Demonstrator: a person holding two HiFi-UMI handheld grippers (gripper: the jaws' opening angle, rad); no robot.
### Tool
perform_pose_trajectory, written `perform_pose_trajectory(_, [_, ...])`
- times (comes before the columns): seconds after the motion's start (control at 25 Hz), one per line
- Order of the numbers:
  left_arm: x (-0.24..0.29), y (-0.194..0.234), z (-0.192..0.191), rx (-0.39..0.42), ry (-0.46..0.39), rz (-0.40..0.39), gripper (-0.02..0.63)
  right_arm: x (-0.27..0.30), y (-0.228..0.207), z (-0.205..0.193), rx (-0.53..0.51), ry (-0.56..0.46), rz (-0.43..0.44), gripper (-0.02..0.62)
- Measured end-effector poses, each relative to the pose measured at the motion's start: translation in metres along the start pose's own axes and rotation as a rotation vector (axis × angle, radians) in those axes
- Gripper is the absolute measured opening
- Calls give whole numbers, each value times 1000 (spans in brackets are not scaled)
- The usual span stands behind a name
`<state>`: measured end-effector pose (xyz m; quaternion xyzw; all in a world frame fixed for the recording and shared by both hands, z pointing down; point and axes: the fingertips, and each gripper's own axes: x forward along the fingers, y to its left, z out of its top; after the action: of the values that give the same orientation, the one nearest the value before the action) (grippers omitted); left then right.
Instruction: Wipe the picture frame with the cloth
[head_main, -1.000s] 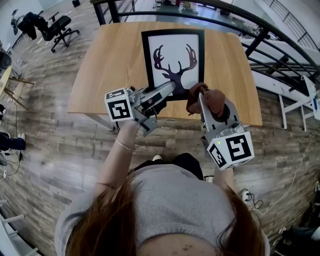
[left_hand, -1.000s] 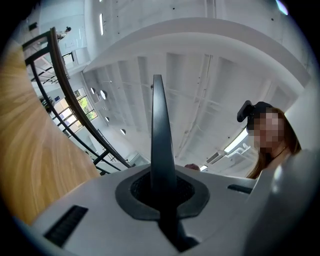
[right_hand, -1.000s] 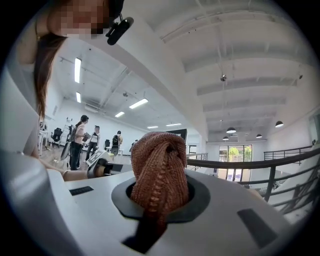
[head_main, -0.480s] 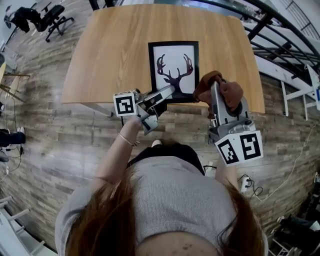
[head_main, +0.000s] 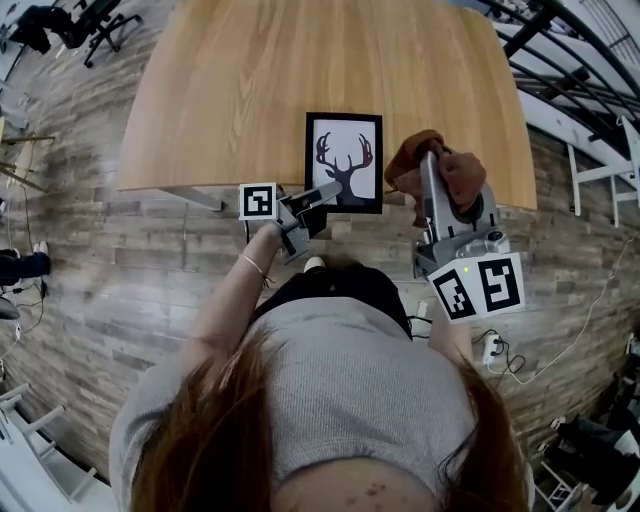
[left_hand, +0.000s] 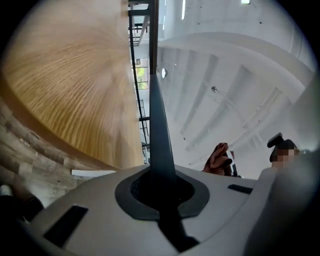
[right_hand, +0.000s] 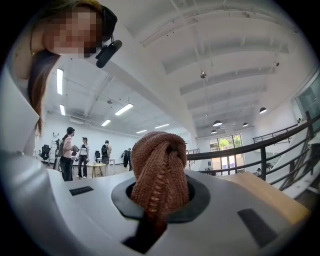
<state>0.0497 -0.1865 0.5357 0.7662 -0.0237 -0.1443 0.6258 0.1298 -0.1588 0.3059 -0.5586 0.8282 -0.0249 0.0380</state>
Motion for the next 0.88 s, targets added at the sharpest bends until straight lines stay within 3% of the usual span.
perform_pose_trajectory(0.16, [-4,24,0,-57,-28,13,17,8,-6,-5,10,23,6,46])
perform_pose_trajectory(0.56, [-6,51,1,-99,-28,83,17,14,-3,-19,-4,77,23,46])
perform_pose_trajectory(0.88, [-5,59,1,-132,-4,68,17,14,-1,-30,-5,113,22,46])
